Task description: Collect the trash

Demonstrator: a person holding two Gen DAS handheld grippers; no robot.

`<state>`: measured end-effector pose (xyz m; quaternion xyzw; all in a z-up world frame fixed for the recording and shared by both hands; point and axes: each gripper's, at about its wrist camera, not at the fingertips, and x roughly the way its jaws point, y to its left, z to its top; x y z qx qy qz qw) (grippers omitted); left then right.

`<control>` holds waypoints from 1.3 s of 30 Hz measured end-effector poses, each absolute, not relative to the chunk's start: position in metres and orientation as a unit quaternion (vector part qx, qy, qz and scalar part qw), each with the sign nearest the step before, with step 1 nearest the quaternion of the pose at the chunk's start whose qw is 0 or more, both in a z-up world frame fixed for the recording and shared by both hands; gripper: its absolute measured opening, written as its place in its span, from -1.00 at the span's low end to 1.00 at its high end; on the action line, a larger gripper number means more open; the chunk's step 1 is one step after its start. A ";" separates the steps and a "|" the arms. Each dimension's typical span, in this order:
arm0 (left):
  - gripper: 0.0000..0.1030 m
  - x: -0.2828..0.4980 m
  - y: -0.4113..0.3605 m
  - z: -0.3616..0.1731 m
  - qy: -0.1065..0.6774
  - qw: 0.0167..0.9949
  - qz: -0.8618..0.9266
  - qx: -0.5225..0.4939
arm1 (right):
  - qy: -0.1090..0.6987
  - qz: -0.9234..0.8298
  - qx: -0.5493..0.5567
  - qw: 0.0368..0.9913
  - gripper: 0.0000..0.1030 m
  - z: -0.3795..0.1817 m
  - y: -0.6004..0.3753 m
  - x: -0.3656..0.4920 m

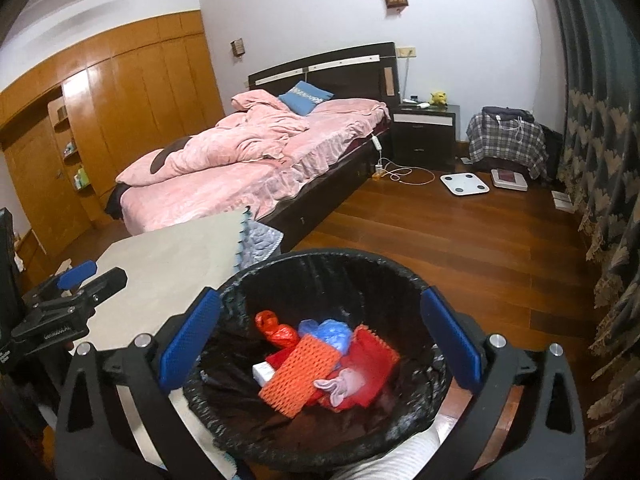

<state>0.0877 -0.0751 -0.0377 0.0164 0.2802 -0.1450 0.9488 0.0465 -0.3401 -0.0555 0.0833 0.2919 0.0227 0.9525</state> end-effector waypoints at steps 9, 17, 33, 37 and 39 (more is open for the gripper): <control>0.88 0.059 -0.057 -0.026 0.271 0.955 -0.122 0.013 | 0.290 0.041 0.067 0.954 0.90 -0.041 -0.314 0.031; 0.88 0.036 -0.053 -0.016 0.258 0.959 -0.116 0.018 | 0.286 0.063 0.050 0.955 0.90 -0.032 -0.292 0.017; 0.88 0.016 -0.049 -0.012 0.249 0.963 -0.103 0.021 | 0.283 0.075 0.043 0.955 0.89 -0.028 -0.278 0.006; 0.88 0.014 -0.048 -0.012 0.248 0.963 -0.100 0.021 | 0.284 0.077 0.041 0.955 0.89 -0.029 -0.276 0.006; 0.88 0.014 -0.048 -0.011 0.248 0.963 -0.100 0.021 | 0.284 0.078 0.042 0.955 0.89 -0.029 -0.276 0.006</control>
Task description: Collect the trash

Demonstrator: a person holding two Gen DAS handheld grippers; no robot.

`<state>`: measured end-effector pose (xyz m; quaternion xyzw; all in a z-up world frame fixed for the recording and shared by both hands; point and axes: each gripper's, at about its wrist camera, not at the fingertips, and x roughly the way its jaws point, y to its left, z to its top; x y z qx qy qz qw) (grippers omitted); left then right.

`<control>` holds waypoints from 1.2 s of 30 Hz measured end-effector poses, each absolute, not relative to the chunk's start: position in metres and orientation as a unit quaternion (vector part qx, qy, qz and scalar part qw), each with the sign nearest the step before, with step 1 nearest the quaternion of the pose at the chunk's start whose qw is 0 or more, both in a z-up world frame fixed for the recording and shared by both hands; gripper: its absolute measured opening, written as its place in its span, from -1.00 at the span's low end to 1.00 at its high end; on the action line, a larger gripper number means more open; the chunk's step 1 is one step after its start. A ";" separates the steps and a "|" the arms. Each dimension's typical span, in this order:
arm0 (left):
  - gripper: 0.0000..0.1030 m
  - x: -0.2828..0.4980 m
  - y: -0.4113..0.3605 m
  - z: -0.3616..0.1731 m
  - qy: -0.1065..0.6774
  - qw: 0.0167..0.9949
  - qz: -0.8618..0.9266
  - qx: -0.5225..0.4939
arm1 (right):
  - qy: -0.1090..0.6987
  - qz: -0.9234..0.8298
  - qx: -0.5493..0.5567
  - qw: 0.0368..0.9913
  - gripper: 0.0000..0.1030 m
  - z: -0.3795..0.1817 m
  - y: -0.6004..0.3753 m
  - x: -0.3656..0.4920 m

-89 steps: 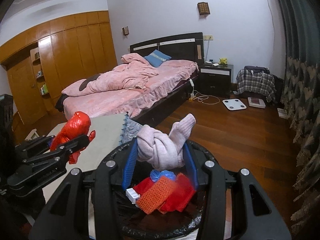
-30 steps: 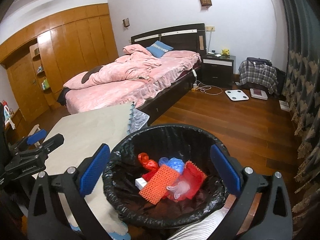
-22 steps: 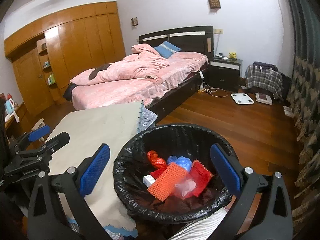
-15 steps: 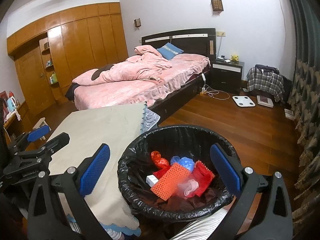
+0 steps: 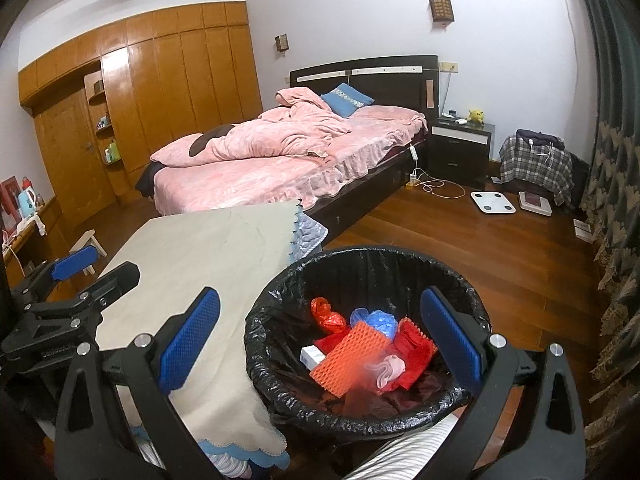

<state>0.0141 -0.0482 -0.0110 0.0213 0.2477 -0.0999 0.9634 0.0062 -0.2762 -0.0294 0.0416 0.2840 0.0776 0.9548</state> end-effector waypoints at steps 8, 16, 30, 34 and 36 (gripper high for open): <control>0.88 0.015 -0.048 -0.011 0.249 0.963 -0.100 0.021 | 0.287 0.080 0.039 0.954 0.89 -0.033 -0.271 0.006; 0.88 0.013 -0.044 -0.012 0.249 0.963 -0.096 0.021 | 0.287 0.081 0.039 0.954 0.89 -0.034 -0.268 0.006; 0.88 0.013 -0.042 -0.012 0.248 0.964 -0.096 0.022 | 0.288 0.082 0.039 0.953 0.89 -0.034 -0.268 0.006; 0.88 0.013 -0.042 -0.012 0.249 0.964 -0.095 0.022 | 0.288 0.081 0.039 0.953 0.89 -0.033 -0.268 0.007; 0.88 0.013 -0.042 -0.012 0.249 0.964 -0.095 0.022 | 0.288 0.081 0.039 0.953 0.89 -0.034 -0.268 0.007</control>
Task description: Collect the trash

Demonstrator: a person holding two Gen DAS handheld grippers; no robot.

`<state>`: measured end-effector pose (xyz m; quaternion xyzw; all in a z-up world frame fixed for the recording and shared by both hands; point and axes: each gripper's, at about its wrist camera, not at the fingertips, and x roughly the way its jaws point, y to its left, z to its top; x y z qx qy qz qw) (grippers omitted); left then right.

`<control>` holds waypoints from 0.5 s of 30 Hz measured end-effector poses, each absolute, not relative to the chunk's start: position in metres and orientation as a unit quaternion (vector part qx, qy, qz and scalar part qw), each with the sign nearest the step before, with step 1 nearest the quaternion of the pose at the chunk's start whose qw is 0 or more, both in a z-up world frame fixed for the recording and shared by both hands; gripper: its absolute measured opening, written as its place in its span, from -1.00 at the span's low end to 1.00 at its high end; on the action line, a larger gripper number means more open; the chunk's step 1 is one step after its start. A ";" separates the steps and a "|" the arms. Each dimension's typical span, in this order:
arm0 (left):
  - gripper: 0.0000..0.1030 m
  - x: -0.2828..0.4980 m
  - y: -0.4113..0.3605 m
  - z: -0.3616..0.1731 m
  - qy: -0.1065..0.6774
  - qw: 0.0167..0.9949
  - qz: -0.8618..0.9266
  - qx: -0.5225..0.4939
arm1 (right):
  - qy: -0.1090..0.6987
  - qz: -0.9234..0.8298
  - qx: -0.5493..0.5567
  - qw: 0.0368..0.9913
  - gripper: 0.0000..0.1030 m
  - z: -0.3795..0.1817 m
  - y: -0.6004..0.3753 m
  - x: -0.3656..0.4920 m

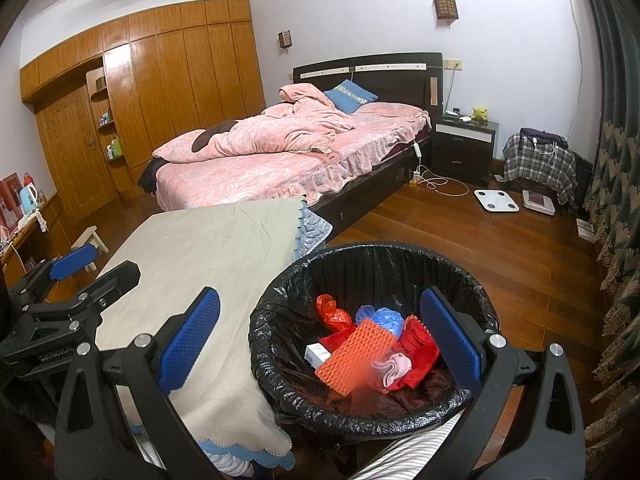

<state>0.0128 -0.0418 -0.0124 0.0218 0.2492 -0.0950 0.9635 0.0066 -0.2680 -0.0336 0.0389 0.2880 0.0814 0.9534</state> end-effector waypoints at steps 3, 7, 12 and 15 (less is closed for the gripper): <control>0.88 0.013 -0.040 -0.013 0.249 0.964 -0.094 0.022 | 0.288 0.081 0.039 0.953 0.89 -0.033 -0.269 0.007; 0.88 0.014 -0.040 -0.013 0.250 0.963 -0.094 0.022 | 0.287 0.082 0.039 0.954 0.89 -0.033 -0.268 0.007; 0.88 0.014 -0.040 -0.013 0.249 0.964 -0.095 0.022 | 0.288 0.081 0.039 0.953 0.89 -0.033 -0.268 0.007; 0.88 0.013 -0.040 -0.013 0.250 0.963 -0.094 0.022 | 0.288 0.081 0.039 0.953 0.89 -0.033 -0.269 0.007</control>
